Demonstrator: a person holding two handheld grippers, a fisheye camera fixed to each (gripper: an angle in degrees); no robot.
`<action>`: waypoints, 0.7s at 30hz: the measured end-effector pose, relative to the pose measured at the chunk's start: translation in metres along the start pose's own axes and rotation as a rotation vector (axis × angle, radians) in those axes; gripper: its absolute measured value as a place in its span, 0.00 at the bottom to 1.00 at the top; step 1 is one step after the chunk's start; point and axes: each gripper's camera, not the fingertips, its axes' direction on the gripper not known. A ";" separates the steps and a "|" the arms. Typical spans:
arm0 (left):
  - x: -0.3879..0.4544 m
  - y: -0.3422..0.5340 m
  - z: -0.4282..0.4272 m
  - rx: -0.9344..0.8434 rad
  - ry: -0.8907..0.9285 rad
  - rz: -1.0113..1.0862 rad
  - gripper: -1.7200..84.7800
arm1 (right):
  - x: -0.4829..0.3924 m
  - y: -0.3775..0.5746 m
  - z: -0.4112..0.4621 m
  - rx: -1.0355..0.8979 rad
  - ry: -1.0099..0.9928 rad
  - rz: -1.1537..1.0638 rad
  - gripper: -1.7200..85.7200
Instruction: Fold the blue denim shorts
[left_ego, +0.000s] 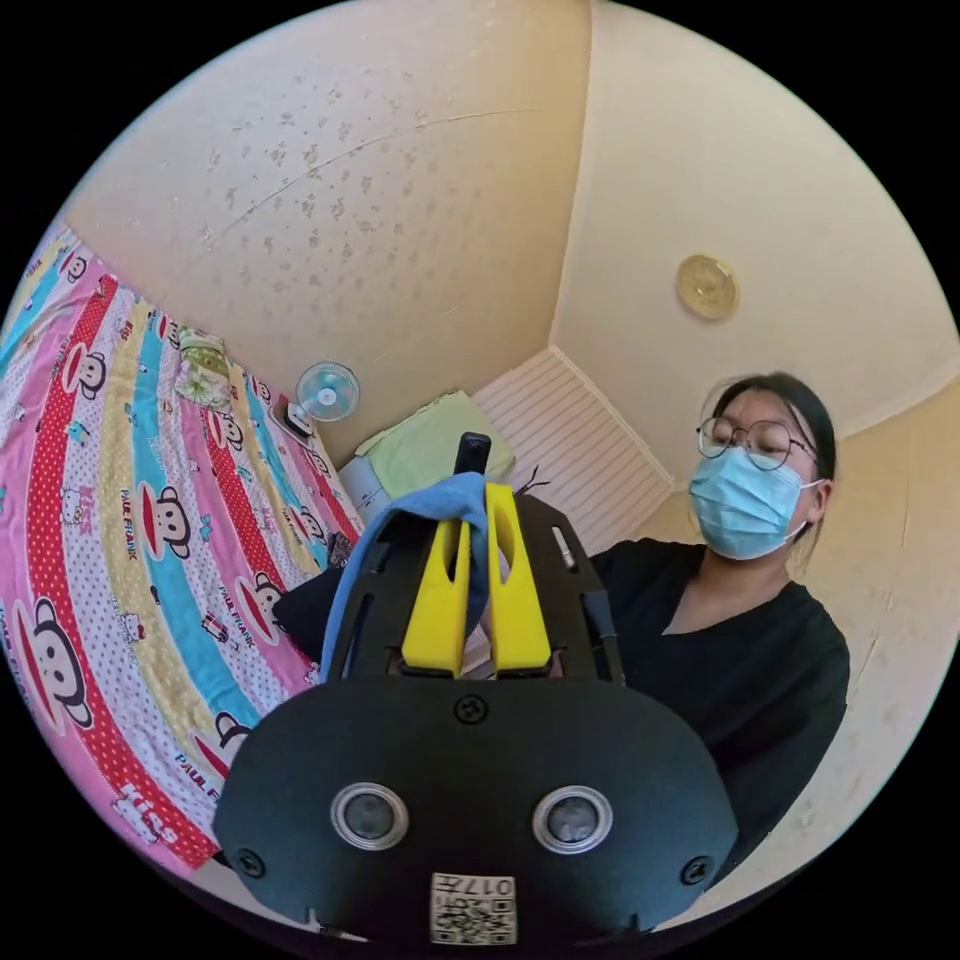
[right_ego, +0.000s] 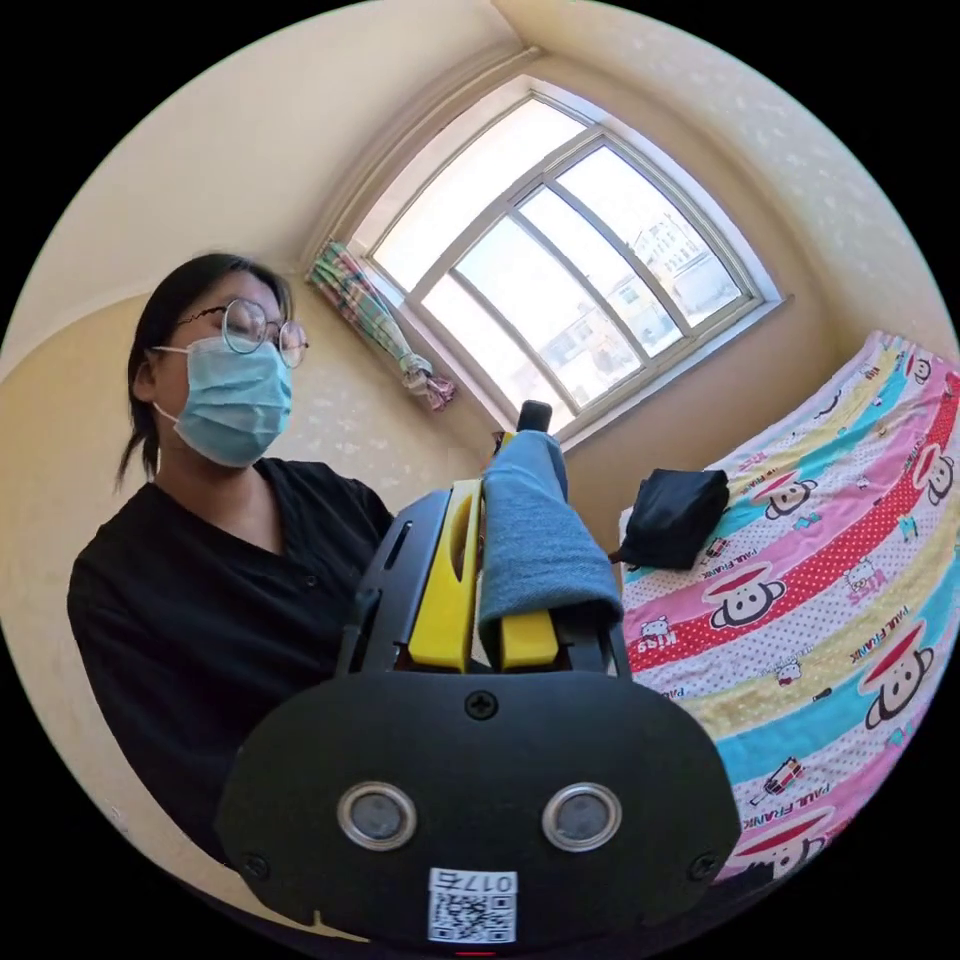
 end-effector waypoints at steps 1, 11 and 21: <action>-0.015 -0.008 0.006 -0.005 -0.012 -0.036 0.02 | 0.010 -0.001 -0.003 0.018 0.019 0.031 0.01; -0.010 -0.077 0.045 -0.048 -0.098 0.114 0.02 | -0.022 -0.054 -0.014 0.024 0.239 -0.112 0.01; -0.148 0.038 0.056 -0.221 -0.113 -0.186 0.02 | 0.073 0.078 0.040 -0.095 0.117 0.149 0.01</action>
